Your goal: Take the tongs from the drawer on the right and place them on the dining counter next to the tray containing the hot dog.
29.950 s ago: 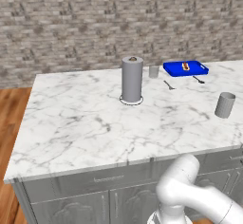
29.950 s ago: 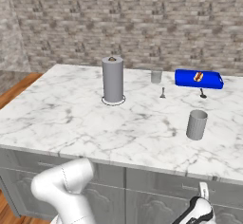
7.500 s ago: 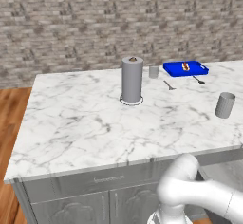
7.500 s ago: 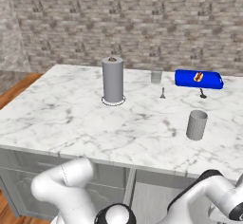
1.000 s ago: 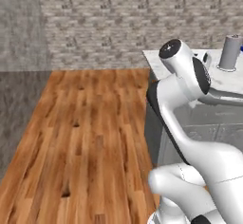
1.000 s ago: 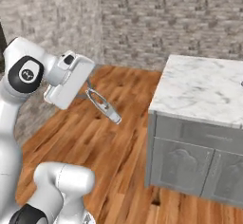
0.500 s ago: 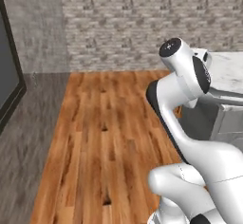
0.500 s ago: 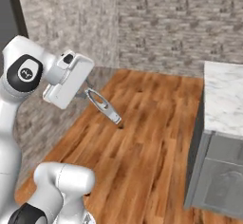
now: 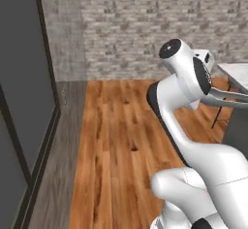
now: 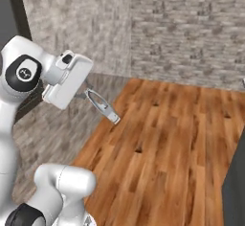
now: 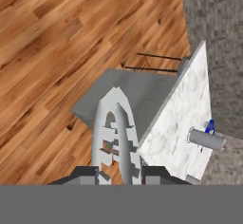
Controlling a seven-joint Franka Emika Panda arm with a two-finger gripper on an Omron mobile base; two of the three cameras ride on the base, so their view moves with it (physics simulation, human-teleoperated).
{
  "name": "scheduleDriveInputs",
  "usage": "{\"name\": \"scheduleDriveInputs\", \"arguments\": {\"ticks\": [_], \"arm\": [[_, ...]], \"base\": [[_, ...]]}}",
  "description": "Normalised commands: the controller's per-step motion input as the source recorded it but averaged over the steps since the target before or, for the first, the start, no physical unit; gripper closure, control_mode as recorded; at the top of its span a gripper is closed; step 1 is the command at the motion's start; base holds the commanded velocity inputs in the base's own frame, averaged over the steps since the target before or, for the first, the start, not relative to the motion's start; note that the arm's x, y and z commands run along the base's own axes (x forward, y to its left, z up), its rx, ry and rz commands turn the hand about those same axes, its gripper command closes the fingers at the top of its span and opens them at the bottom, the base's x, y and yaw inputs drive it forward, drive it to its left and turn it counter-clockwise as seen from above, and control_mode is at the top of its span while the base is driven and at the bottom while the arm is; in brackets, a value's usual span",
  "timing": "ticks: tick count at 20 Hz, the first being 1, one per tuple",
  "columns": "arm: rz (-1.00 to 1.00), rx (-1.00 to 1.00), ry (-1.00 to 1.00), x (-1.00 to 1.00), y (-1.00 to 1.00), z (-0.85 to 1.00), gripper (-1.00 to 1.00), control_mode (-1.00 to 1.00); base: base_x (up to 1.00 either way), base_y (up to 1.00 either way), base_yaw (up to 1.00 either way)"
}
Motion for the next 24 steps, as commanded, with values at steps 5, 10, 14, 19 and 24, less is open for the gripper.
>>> {"name": "scheduleDriveInputs", "arguments": {"ticks": [5, 10, 14, 19, 24], "arm": [[0.00, 0.00, 0.00, 0.00, 0.00, 0.00, 1.00, 1.00], [0.00, 0.00, 0.00, 0.00, 0.00, 0.00, 1.00, 1.00], [0.00, 0.00, 0.00, 0.00, 0.00, 0.00, 1.00, 1.00], [0.00, 0.00, 0.00, 0.00, 0.00, 0.00, 1.00, 1.00], [0.00, 0.00, 0.00, 0.00, 0.00, 0.00, 1.00, 1.00]], "base": [[1.00, -0.13, 0.09], [1.00, -0.17, 0.10], [1.00, -0.09, 0.13], [1.00, -0.12, 0.13], [1.00, -0.21, 0.10]]}}
